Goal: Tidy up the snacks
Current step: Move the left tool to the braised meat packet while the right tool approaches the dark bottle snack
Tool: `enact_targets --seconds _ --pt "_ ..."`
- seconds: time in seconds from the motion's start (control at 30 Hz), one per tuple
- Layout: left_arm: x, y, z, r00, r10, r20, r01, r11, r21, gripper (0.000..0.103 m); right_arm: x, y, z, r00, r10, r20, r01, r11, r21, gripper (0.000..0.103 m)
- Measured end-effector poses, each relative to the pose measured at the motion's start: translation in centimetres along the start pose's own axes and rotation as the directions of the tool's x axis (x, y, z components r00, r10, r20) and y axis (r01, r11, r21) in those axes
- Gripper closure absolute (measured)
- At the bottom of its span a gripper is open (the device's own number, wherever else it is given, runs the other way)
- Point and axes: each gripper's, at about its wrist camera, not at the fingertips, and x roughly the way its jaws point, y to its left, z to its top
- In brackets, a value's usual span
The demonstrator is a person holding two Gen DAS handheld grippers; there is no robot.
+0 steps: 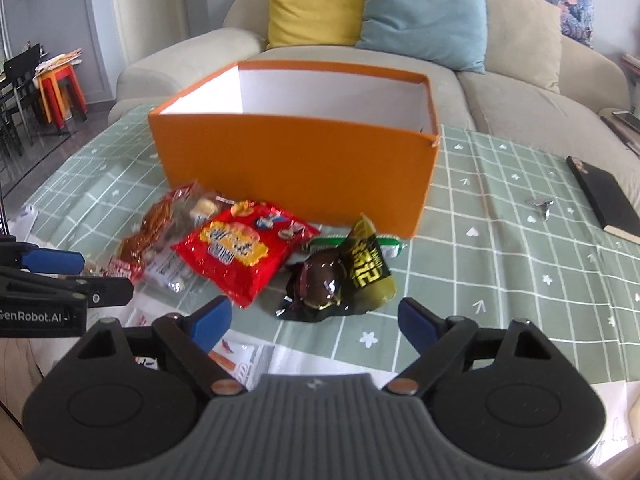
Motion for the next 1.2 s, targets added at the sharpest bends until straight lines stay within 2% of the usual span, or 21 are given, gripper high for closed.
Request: enact_targets --seconds 0.23,0.33,0.5,0.67,0.77,0.93,1.2 --pt "0.4 0.9 -0.5 0.999 0.003 0.045 -0.001 0.999 -0.036 0.023 1.3 0.7 -0.3 1.0 -0.004 -0.009 0.003 0.998 -0.06 0.023" --pt "0.4 1.7 -0.1 0.995 0.042 0.088 -0.035 0.997 -0.074 0.019 1.8 1.0 -0.1 1.0 -0.014 0.015 0.015 0.997 -0.078 0.023" --pt "1.9 2.4 1.5 0.989 0.108 0.097 -0.103 0.993 -0.05 0.018 3.0 0.6 0.7 0.997 -0.054 0.058 0.059 0.994 -0.091 0.023" --pt "3.9 3.4 2.9 0.994 0.054 0.096 -0.047 0.996 -0.07 0.019 4.5 -0.6 1.2 0.996 -0.069 0.062 0.073 0.996 -0.052 0.022" --pt "5.4 3.4 3.1 0.994 0.07 0.084 -0.066 0.996 -0.057 0.022 5.5 -1.4 1.3 0.994 -0.094 0.053 0.096 0.995 -0.027 0.022" --pt "6.9 3.8 3.1 0.997 0.057 0.044 -0.053 0.995 -0.084 0.021 7.2 -2.3 1.3 0.999 -0.042 0.013 0.042 0.999 0.026 0.022" --pt "8.3 4.5 3.3 0.998 0.05 0.025 -0.046 0.99 -0.13 0.019 9.2 -1.6 0.9 0.999 -0.035 -0.003 0.035 0.999 -0.017 0.026"
